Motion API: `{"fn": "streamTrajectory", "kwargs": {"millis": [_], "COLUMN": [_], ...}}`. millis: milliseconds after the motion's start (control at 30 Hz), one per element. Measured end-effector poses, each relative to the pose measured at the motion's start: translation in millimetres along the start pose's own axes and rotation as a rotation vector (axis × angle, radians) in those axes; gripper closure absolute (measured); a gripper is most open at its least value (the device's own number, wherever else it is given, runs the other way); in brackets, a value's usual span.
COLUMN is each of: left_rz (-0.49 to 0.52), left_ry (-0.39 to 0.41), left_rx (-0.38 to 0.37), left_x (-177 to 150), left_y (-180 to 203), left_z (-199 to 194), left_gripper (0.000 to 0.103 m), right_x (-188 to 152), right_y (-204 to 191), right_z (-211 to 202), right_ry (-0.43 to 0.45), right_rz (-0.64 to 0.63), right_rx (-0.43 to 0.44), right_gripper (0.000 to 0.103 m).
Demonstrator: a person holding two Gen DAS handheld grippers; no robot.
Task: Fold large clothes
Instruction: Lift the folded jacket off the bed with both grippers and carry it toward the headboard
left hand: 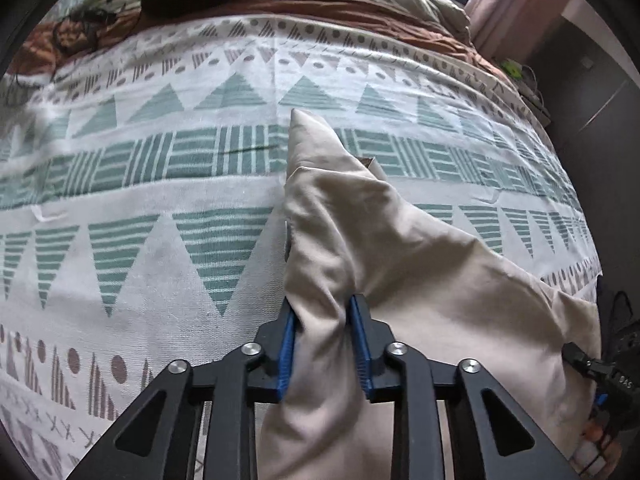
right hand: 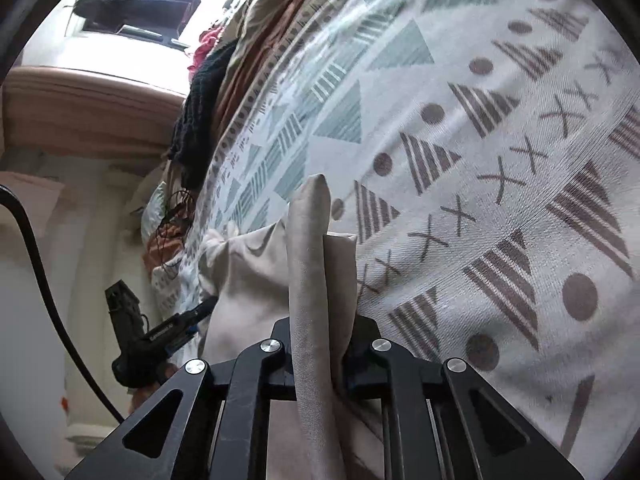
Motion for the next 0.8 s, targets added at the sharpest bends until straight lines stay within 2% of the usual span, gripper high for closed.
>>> {"fn": "streamTrajectory", "kwargs": {"millis": [133,467,800], "left_rz": [0.012,0.047,0.041], "left_ry": [0.052,0.176,0.334], "left_rx": [-0.002,-0.005,-0.012], "left_x": [2,1,-20], "left_y": [5,20,17], "left_z": [-22,-101,-199], "left_gripper": [0.086,0.09,0.094], "right_x": [-6,-41,-98], "right_y": [-11,-53,-115], "right_z": [-15,-56,-107], "right_ry": [0.033,0.136,0.277], "right_rz": [-0.01,-0.076,-0.185], "right_rx": [0.014,0.037,0.096], "right_gripper": [0.09,0.09,0.09]}}
Point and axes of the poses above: each gripper's, at about its wrist camera, not at the fingertips, and z roughly the way its jaws point, y to its right, x to its top, the point moved 1 cm from there along z, roughly the way its jaws point, and after that the axes turned 11 degrees about z, right-handed, at the moved point
